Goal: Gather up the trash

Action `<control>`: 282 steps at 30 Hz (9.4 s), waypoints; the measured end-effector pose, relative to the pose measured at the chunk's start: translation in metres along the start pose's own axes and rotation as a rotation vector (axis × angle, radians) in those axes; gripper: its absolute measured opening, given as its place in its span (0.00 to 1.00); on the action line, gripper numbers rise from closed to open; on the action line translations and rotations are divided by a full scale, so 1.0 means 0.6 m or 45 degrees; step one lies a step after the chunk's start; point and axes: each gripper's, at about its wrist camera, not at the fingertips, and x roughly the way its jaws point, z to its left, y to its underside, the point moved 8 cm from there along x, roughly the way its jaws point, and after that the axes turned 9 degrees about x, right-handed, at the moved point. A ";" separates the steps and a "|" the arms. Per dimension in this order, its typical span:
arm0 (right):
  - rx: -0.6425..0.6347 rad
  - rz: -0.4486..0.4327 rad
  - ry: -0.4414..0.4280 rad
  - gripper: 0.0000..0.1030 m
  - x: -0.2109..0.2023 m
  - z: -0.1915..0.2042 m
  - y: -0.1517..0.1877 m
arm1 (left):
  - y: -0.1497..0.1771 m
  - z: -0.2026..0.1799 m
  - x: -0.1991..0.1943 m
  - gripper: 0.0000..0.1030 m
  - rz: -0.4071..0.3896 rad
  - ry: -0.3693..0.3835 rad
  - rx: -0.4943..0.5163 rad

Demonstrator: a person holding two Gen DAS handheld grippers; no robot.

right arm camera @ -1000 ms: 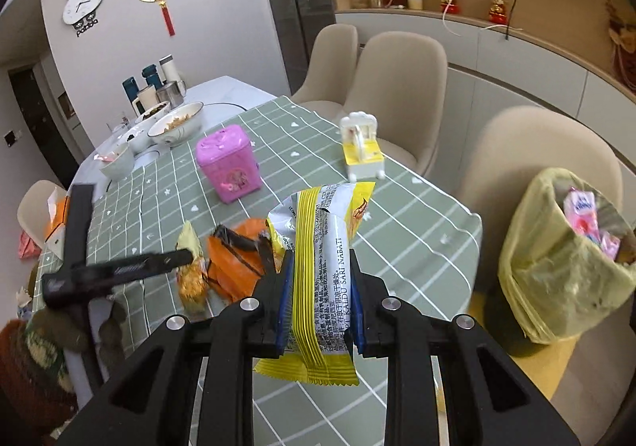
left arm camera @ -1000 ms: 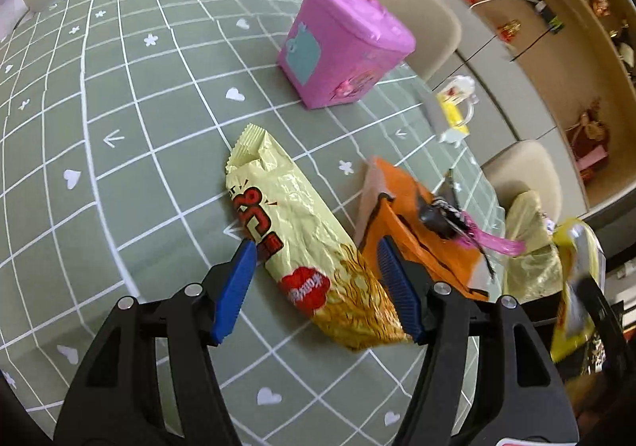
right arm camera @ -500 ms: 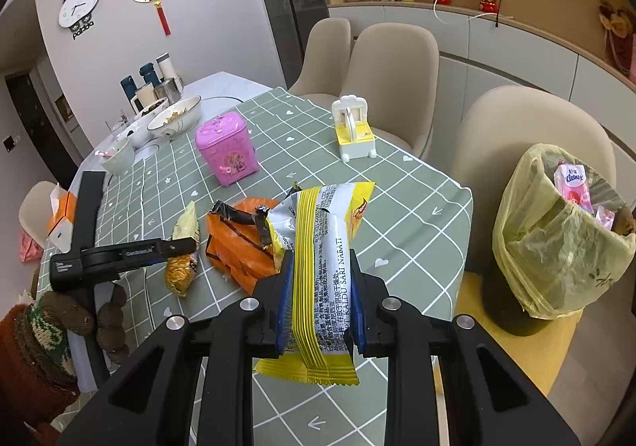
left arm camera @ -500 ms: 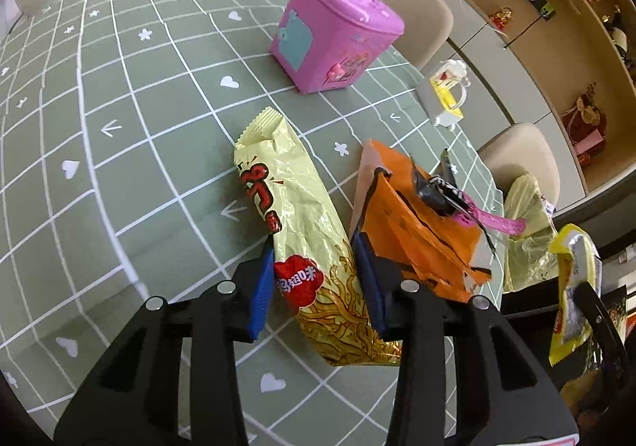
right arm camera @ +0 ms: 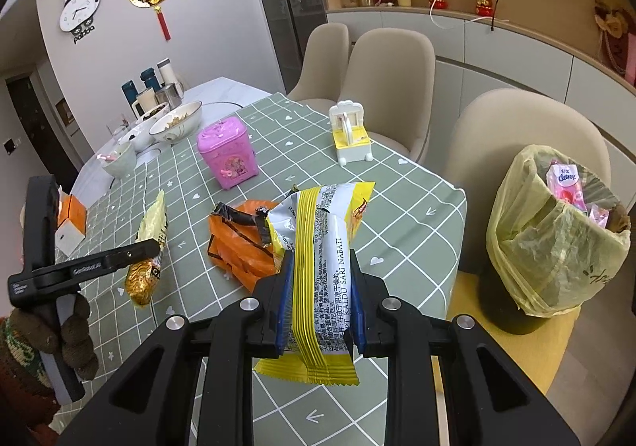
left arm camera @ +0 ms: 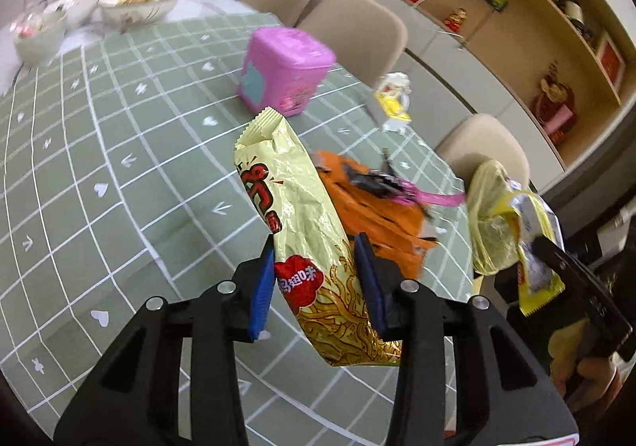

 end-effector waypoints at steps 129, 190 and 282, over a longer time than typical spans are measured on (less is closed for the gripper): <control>0.070 -0.064 0.116 0.58 -0.072 -0.326 -0.073 | -0.034 -0.231 0.085 0.61 -0.052 -0.137 0.125; -0.220 0.320 -0.154 0.17 0.181 -0.036 0.008 | -0.013 -0.053 0.015 0.61 -0.051 -0.074 0.014; -0.135 0.024 0.020 0.22 0.025 -0.161 -0.072 | 0.080 -0.259 0.150 0.61 0.172 0.034 0.136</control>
